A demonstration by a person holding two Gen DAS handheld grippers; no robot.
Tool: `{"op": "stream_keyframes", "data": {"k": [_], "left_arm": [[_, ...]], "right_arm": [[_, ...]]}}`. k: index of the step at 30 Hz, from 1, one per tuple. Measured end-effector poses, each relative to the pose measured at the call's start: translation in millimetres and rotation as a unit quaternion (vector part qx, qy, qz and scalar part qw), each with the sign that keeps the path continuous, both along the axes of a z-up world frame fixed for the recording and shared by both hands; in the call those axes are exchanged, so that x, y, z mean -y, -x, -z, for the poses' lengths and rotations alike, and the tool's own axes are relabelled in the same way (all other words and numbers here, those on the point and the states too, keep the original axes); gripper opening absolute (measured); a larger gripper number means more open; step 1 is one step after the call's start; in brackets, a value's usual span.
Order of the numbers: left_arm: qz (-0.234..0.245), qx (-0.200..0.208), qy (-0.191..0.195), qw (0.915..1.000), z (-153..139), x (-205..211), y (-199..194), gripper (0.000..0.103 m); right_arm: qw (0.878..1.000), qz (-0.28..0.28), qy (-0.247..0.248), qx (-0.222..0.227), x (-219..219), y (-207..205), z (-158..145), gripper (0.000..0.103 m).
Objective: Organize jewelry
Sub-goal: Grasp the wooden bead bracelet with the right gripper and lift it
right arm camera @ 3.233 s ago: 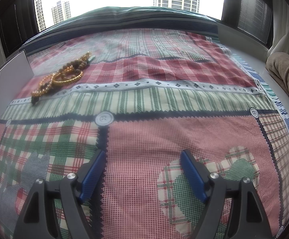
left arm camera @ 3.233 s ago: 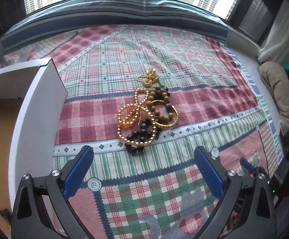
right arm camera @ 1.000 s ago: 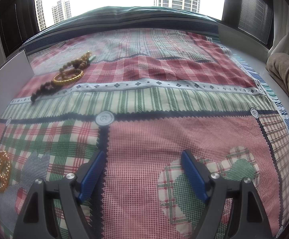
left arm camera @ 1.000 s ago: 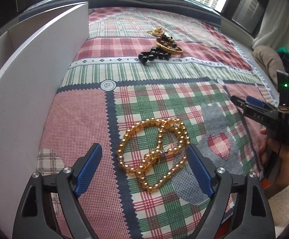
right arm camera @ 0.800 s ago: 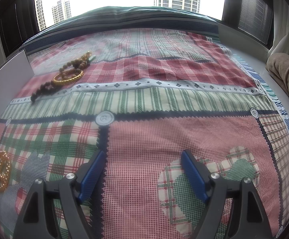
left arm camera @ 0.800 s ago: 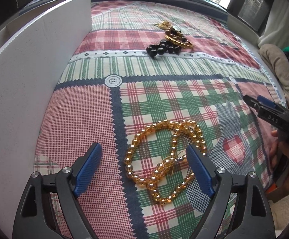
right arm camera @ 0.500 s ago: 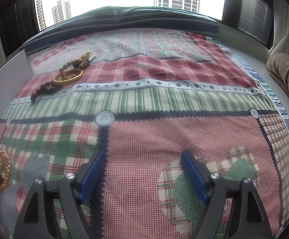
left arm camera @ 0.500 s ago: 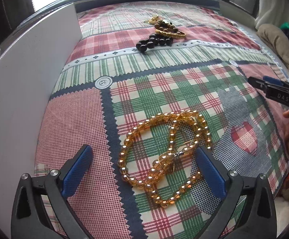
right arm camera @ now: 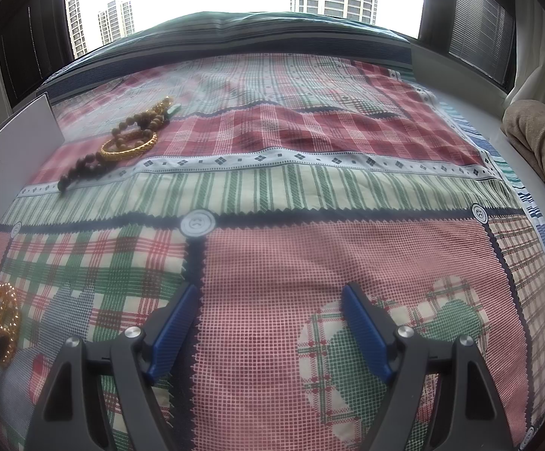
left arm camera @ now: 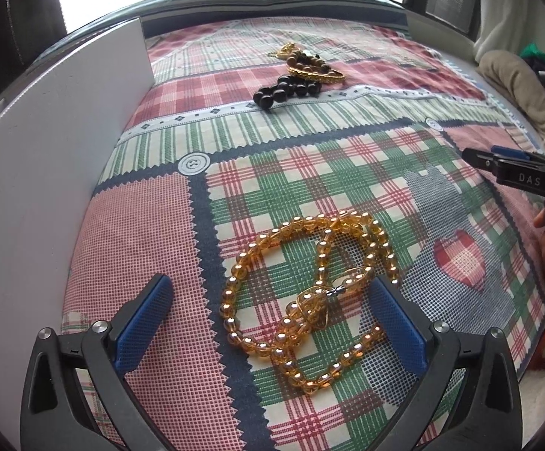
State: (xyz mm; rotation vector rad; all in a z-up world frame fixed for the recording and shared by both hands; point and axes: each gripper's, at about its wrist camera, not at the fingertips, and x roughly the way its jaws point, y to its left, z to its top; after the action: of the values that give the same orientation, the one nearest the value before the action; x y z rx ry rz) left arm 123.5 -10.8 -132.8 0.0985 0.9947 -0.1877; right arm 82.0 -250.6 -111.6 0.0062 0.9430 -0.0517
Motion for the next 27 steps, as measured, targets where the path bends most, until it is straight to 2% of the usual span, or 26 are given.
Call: {"op": "stream_keyframes", "data": {"k": [2, 4, 5, 8, 11, 13, 14, 16, 21, 22, 23, 24, 27], "left_arm": [[-0.001, 0.002, 0.000, 1.0000, -0.2, 0.0, 0.0, 0.103], [-0.001, 0.003, 0.001, 1.0000, -0.6, -0.1, 1.0, 0.103], [-0.001, 0.003, 0.001, 1.0000, -0.7, -0.3, 0.9, 0.103], [0.001, 0.004, 0.001, 1.0000, -1.0, -0.3, 0.8, 0.103], [0.001, 0.004, 0.001, 1.0000, -1.2, 0.0, 0.9, 0.103], [0.000, 0.004, 0.001, 1.0000, -1.2, -0.1, 1.0, 0.103], [0.000, 0.004, 0.001, 1.0000, -1.2, -0.1, 1.0, 0.103], [0.001, 0.004, 0.001, 1.0000, -1.2, 0.0, 1.1, 0.103], [0.000, 0.004, 0.001, 1.0000, -1.2, 0.2, 1.4, 0.103], [0.000, 0.004, 0.001, 1.0000, -1.1, 0.1, 1.5, 0.103], [0.000, 0.004, 0.001, 1.0000, -1.1, 0.3, 1.6, 0.103], [0.000, 0.004, 0.001, 1.0000, -1.2, 0.2, 1.6, 0.103], [0.000, 0.004, 0.001, 1.0000, -1.4, 0.9, 1.9, 0.103]], "right_arm": [[1.000, -0.005, 0.001, -0.015, -0.7, -3.2, -1.3, 0.080], [0.998, -0.021, -0.017, -0.061, -2.8, -18.0, -9.0, 0.080], [0.996, -0.032, -0.041, -0.070, -4.7, -27.3, -17.3, 0.080], [0.990, -0.059, -0.111, -0.060, -16.6, -62.1, -50.2, 0.080], [0.972, -0.072, -0.206, -0.092, -35.9, -116.8, -59.3, 0.080], [0.961, -0.062, -0.244, -0.119, -52.4, -153.4, -51.6, 0.071], [0.957, -0.062, -0.252, -0.129, -63.4, -170.7, -46.0, 0.058], [0.956, -0.059, -0.244, -0.154, -84.9, -198.2, -31.2, 0.049], [0.964, -0.036, -0.209, -0.159, -116.3, -230.5, -8.4, 0.048], [0.965, -0.037, -0.205, -0.159, -119.9, -233.4, -5.3, 0.042], [0.968, -0.037, -0.194, -0.158, -122.7, -234.2, -3.6, 0.017], [0.970, -0.033, -0.186, -0.155, -122.6, -233.0, -3.3, 0.012], [0.970, -0.025, -0.202, -0.135, -109.9, -222.5, -14.0, 0.012]]}}
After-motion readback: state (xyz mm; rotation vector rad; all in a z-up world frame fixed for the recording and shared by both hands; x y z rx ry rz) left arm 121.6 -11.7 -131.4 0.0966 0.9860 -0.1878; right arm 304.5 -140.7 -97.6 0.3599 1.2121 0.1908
